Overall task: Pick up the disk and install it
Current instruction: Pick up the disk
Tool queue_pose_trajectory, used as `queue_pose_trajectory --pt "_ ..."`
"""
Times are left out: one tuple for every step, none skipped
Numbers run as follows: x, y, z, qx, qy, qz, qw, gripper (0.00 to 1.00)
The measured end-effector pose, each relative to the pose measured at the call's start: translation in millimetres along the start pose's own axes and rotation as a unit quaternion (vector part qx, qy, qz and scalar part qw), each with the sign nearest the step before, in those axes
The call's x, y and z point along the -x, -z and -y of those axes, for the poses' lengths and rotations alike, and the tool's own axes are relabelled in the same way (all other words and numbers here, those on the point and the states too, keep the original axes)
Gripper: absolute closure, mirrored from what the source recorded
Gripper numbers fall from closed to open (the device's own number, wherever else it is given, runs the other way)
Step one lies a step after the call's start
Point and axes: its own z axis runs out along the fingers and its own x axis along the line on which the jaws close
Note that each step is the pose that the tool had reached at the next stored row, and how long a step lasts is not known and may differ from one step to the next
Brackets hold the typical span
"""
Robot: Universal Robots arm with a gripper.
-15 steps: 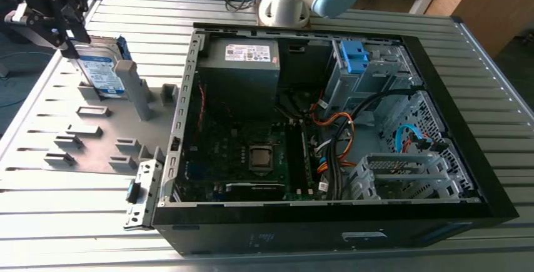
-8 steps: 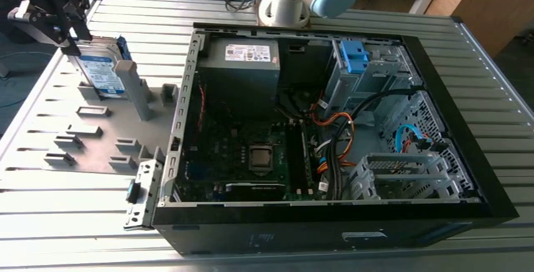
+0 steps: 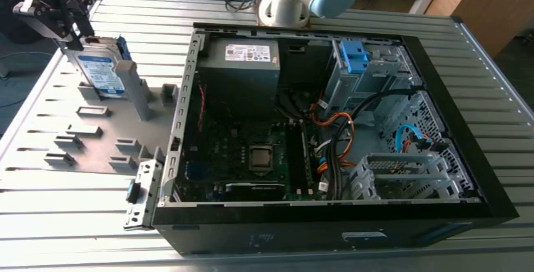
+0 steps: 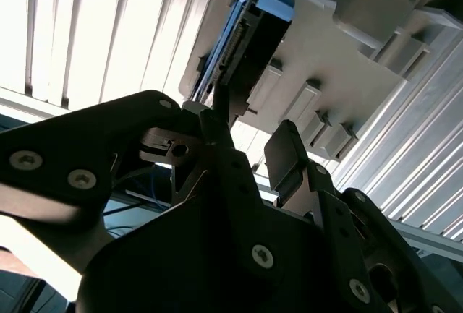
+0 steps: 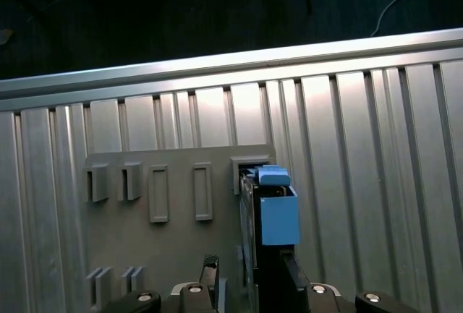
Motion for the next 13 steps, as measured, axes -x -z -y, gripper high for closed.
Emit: queue_pose_trajectory --pt "1.8 -0.1 -0.3 0.0 0.0 0.0 1.0 0.53" --pt "3.6 -0.2 -0.6 0.0 0.0 0.0001 1.0 0.53" --pt "5.4 -0.3 -0.9 0.0 0.0 0.0002 1.0 0.53" --pt "7.2 -0.4 -1.2 0.0 0.0 0.0003 1.0 0.53" --pt "8.9 -0.5 -1.6 0.0001 0.0 0.0005 1.0 0.53" --pt "10.3 -0.7 -2.1 0.0001 0.0 0.0006 1.0 0.53" --pt "11.4 -1.0 -2.7 0.0 0.0 0.0006 1.0 0.53" --pt "12.1 -1.6 -3.6 0.0 0.0 0.0007 1.0 0.53" --pt "12.5 -2.1 -5.0 0.0002 0.0 0.0006 1.0 0.53" --pt "12.7 -3.0 -6.8 0.0002 0.0 0.0006 1.0 0.53" --pt "12.9 -4.0 -8.3 0.0001 0.001 0.0006 1.0 0.53" --pt "13.0 -5.0 -10.1 0.0001 0.002 0.0006 1.0 0.53" --pt "13.2 -6.0 -11.3 0.0001 0.003 0.0006 0.99999 0.53"
